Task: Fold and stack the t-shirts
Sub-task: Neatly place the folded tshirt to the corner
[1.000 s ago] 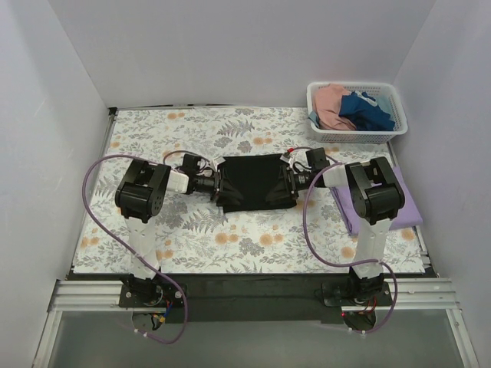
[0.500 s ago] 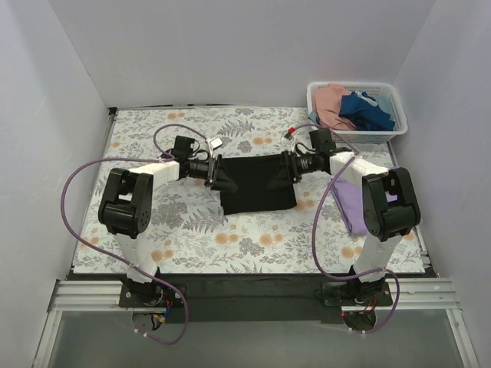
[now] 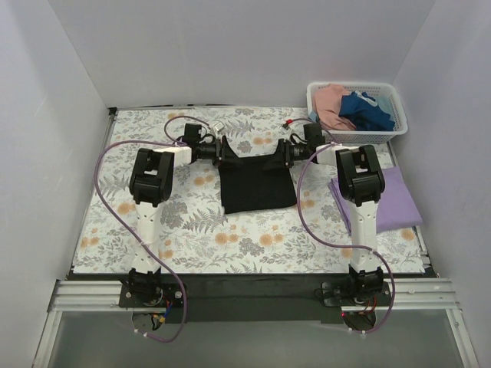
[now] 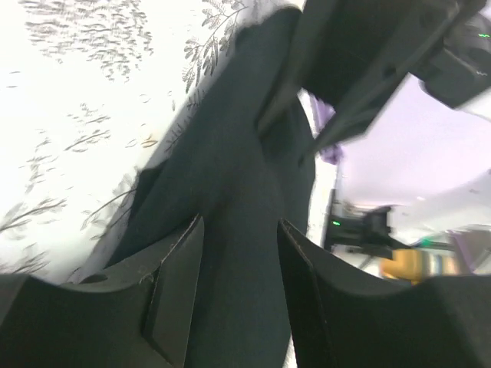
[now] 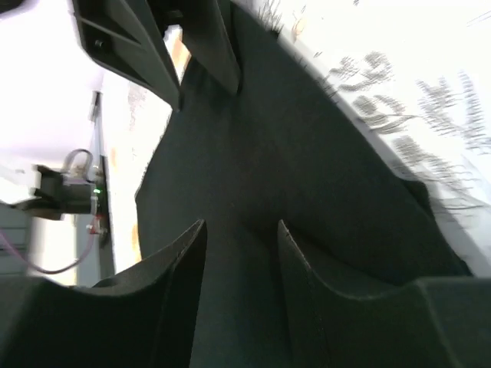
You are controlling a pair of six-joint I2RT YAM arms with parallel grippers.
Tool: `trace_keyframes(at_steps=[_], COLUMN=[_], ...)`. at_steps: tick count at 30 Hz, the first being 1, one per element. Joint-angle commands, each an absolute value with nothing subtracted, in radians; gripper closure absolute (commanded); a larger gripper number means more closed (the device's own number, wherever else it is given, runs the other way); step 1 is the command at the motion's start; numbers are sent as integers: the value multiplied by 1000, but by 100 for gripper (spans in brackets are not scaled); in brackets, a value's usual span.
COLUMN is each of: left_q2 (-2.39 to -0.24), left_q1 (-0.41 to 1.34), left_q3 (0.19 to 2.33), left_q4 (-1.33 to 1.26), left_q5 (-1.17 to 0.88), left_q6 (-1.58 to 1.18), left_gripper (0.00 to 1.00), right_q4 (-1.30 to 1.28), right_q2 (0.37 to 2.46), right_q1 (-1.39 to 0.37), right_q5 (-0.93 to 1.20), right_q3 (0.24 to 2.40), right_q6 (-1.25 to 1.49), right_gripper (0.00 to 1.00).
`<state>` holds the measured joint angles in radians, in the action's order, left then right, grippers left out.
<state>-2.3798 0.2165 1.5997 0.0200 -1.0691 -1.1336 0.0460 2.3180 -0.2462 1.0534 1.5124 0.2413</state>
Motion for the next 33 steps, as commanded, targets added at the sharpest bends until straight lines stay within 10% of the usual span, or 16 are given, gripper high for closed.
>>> trace_keyframes(at_steps=[1, 13, 23, 33], left_q2=[-2425, -2185, -1856, -1968], left_q1=[161, 89, 527, 828], left_q3=[1640, 1525, 1330, 1244], left_q4=[-29, -35, 131, -104], left_q5=[-1075, -1111, -331, -74], left_q6=[-1192, -1094, -435, -183], left_gripper=[56, 49, 47, 53], right_q4=[241, 519, 51, -199], right_q2=[2388, 2140, 1712, 1530], right_q1=[-193, -127, -81, -48], right_q5=[985, 1071, 737, 555], right_q3=[1575, 1373, 1178, 1052], right_q6=[351, 729, 340, 138], right_gripper=[49, 19, 5, 3])
